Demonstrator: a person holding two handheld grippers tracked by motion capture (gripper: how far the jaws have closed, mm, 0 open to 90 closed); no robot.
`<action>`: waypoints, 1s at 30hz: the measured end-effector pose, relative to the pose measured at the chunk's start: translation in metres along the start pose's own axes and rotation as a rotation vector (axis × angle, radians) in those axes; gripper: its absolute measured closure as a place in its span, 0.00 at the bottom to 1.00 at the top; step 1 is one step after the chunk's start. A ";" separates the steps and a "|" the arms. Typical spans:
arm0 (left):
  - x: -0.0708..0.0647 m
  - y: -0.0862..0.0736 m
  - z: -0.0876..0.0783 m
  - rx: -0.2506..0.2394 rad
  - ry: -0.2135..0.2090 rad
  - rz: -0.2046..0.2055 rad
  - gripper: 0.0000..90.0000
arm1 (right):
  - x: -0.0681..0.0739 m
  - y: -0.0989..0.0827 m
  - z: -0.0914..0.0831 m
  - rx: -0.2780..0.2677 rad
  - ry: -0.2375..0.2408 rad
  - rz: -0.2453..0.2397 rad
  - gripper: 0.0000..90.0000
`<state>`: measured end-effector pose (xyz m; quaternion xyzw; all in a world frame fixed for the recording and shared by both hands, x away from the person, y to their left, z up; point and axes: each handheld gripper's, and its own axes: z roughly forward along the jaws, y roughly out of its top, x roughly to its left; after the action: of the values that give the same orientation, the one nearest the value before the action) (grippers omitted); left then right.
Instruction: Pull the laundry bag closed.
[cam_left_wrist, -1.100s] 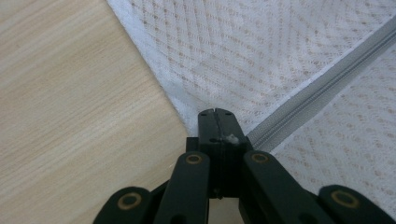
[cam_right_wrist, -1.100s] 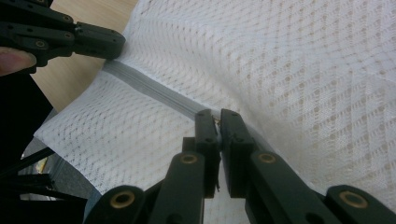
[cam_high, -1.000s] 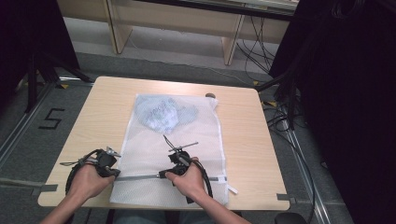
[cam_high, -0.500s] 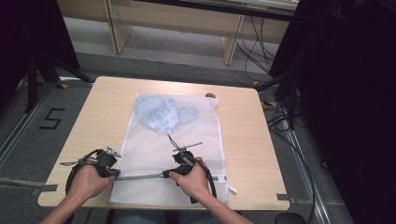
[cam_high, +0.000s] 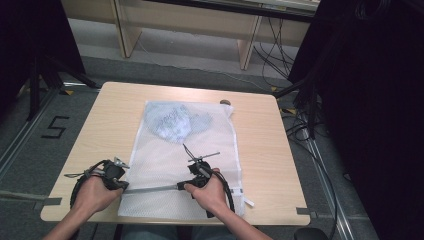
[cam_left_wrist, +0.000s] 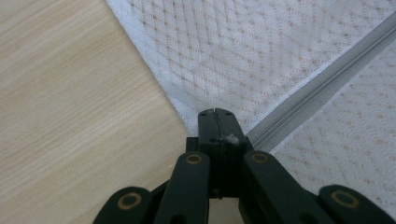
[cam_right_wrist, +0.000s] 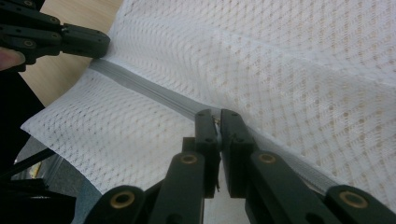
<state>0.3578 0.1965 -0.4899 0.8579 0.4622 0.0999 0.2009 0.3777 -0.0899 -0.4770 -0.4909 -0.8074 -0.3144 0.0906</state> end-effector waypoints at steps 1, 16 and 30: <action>0.000 0.000 0.000 0.000 0.000 0.000 1.00 | 0.000 0.000 0.000 0.000 0.000 0.000 0.97; 0.000 0.000 0.000 -0.001 -0.001 0.003 1.00 | -0.007 -0.002 -0.005 -0.017 -0.009 -0.012 0.97; 0.000 0.000 0.000 0.004 -0.002 0.008 1.00 | -0.011 -0.003 -0.009 -0.029 -0.016 -0.003 0.97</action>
<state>0.3581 0.1967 -0.4896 0.8603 0.4588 0.0990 0.1990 0.3794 -0.1048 -0.4763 -0.4936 -0.8042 -0.3223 0.0765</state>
